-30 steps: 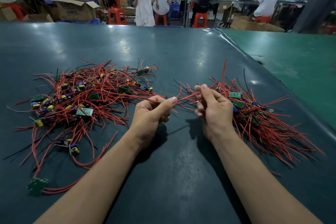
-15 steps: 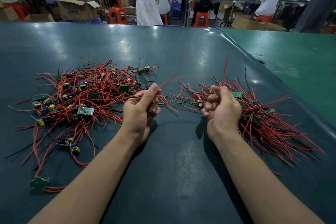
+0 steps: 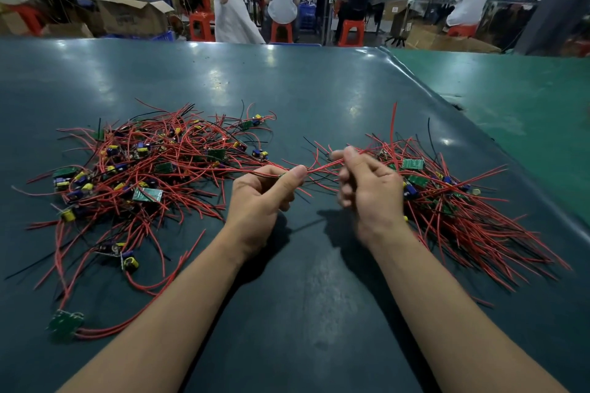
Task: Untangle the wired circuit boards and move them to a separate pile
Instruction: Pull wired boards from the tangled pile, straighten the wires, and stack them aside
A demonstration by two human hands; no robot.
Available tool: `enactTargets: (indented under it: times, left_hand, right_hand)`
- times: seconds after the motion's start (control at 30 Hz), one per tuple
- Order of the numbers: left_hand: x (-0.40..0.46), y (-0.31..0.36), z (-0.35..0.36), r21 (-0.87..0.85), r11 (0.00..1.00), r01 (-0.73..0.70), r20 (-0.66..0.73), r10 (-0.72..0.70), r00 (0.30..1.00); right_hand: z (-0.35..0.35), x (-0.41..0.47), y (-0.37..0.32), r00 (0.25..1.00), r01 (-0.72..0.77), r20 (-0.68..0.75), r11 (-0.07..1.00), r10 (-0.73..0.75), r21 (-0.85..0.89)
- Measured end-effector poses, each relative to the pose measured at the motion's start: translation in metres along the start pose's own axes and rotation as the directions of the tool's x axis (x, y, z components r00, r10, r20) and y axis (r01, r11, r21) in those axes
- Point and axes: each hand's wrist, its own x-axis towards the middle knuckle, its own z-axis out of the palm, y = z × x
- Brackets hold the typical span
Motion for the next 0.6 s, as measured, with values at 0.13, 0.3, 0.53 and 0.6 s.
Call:
enactTargets:
  times: [0.13, 0.3, 0.53, 0.6]
  left_hand:
    - [0.003, 0.005, -0.005, -0.184, 0.983, -0.029, -0.032, 0.024, 0.999]
    - [0.007, 0.011, -0.007, -0.330, 0.944, 0.013, -0.116, -0.054, 0.992]
    - [-0.007, 0.004, 0.002, 0.003, 1.000, -0.011, 0.056, 0.011, 0.998]
    - [-0.006, 0.006, 0.001, 0.057, 0.998, 0.011, 0.064, -0.015, 0.998]
  right_hand:
    - [-0.014, 0.010, -0.010, 0.967, 0.064, -0.253, 0.973, -0.007, 0.220]
    - [-0.007, 0.002, -0.007, 0.990, -0.103, -0.086, 0.989, 0.112, 0.103]
    - [0.014, -0.029, 0.013, 0.901, 0.136, 0.433, 0.929, 0.029, -0.345]
    - [0.014, -0.028, 0.011, 0.917, 0.196, 0.394, 0.928, -0.059, -0.318]
